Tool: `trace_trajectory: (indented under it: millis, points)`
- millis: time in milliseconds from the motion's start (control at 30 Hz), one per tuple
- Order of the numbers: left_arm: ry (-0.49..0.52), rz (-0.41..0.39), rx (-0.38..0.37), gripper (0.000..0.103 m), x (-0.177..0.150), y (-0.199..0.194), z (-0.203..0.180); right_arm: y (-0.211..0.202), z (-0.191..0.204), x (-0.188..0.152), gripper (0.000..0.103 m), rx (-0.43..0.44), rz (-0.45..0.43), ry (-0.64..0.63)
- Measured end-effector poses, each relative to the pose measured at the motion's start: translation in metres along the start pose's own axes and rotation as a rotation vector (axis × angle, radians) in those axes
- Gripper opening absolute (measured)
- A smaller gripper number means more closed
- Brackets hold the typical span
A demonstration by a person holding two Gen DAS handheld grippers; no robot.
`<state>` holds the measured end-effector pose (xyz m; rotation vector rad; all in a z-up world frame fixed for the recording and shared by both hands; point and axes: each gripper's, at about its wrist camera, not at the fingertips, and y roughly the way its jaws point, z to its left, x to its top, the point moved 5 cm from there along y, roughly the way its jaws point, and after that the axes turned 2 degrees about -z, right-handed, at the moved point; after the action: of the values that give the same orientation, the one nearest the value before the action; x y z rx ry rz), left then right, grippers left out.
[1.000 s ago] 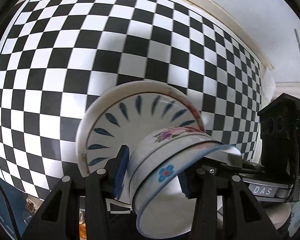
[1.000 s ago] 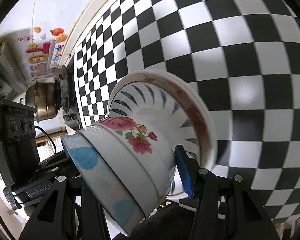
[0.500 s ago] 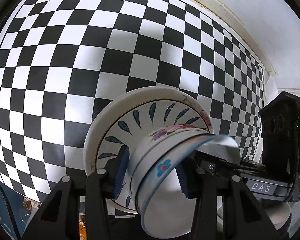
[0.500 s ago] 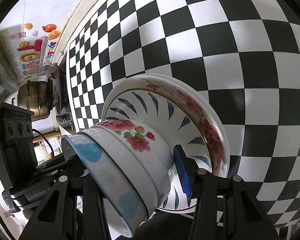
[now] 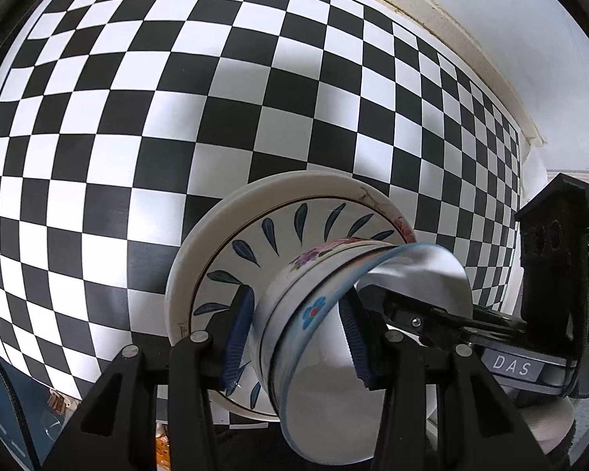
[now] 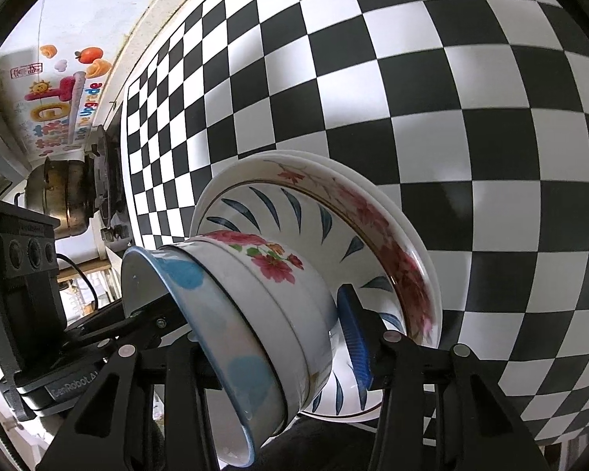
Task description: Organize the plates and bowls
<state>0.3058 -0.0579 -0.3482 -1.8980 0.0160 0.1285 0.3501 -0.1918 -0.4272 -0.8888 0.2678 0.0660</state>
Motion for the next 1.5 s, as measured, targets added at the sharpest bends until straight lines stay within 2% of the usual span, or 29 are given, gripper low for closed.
trace_trajectory:
  millis: [133,333,433,533,567,633,767,833,1167,1500]
  points:
    - [0.025,-0.057,0.054,0.041,-0.002,-0.016,-0.005,-0.01,0.005,0.0,0.048,-0.016,-0.033,-0.028]
    - [0.047,-0.193,0.164,0.043,-0.016,-0.053,-0.005,-0.046,0.017,-0.005,0.049,-0.145,-0.152,-0.131]
    - [0.052,-0.263,0.214,0.045,-0.028,-0.071,-0.002,-0.066,0.026,-0.017,0.059,-0.209,-0.209,-0.188]
    - [0.055,-0.332,0.235,0.05,-0.04,-0.088,0.0,-0.084,0.037,-0.035,0.077,-0.265,-0.266,-0.242]
    - [0.056,-0.362,0.242,0.053,-0.045,-0.095,0.002,-0.09,0.04,-0.042,0.083,-0.279,-0.29,-0.254]
    - [0.064,-0.406,0.245,0.079,-0.051,-0.105,0.003,-0.101,0.047,-0.055,0.085,-0.313,-0.327,-0.276]
    - [0.092,-0.492,0.262,0.084,-0.063,-0.125,0.001,-0.117,0.06,-0.083,0.087,-0.369,-0.402,-0.303]
    - [0.115,-0.518,0.26,0.1,-0.072,-0.135,0.0,-0.124,0.067,-0.096,0.088,-0.394,-0.442,-0.312]
    - [0.207,-0.604,0.231,0.102,-0.127,-0.178,-0.009,-0.16,0.104,-0.176,0.091,-0.421,-0.624,-0.299]
    - [0.264,-0.717,0.226,0.102,-0.207,-0.234,-0.027,-0.214,0.126,-0.266,0.092,-0.413,-0.786,-0.299]
